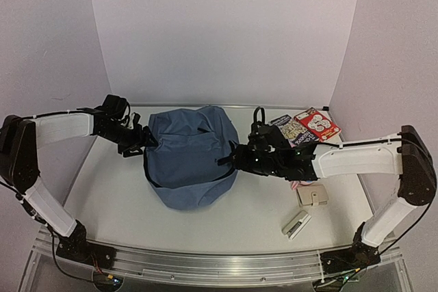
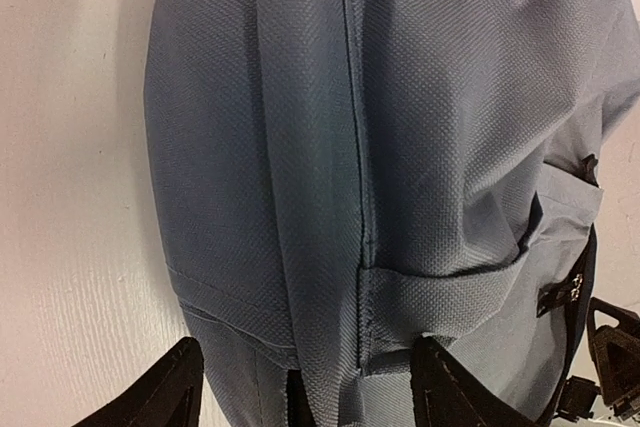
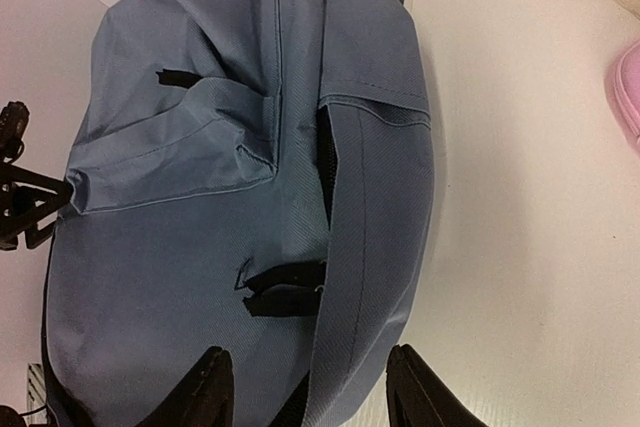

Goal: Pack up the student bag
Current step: Adjust the student bag at the center of the board, then unzip the student bag at the center of the board.

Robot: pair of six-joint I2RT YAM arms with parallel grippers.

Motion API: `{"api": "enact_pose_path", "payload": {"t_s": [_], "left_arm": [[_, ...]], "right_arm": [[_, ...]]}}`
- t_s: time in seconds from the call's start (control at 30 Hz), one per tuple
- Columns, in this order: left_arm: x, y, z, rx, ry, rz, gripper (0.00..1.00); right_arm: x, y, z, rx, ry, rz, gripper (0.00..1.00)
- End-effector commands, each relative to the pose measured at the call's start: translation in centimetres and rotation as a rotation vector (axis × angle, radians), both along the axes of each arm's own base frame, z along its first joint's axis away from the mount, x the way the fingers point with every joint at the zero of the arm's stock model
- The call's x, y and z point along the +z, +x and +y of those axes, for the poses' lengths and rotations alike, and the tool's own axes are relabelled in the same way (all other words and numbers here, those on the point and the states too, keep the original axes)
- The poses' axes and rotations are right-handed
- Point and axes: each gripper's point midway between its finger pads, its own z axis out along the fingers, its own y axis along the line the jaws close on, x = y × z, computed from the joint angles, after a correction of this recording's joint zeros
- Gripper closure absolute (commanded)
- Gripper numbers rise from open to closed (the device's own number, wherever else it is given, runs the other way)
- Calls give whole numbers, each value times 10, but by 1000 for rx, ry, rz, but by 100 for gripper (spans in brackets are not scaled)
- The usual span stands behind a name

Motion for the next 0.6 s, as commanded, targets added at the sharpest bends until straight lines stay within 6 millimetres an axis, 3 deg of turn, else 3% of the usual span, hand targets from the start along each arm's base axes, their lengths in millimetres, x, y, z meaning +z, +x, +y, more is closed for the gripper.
{"api": "enact_pose_path", "payload": {"t_s": [0.0,0.1,0.23,0.33,0.43,0.57], "left_arm": [[12,16,-3,-12,-11,-62,34],[7,19,-4,-13,-5,-57,42],[4,20,-6,-19,-11,-40,65],[9,18,-8,-32,-23,-49,83],[22,11,-10,-54,-50,-74,98],[46,-17,-23,-93,-134,-89,100]], "right_arm": [[6,10,9,-11,-5,-27,49],[0,13,12,-11,-23,-27,53],[-10,13,9,-15,-68,-10,61],[-12,13,9,-13,-72,-8,81],[-3,16,8,-19,-72,-33,98],[27,22,6,4,-83,-114,100]]}}
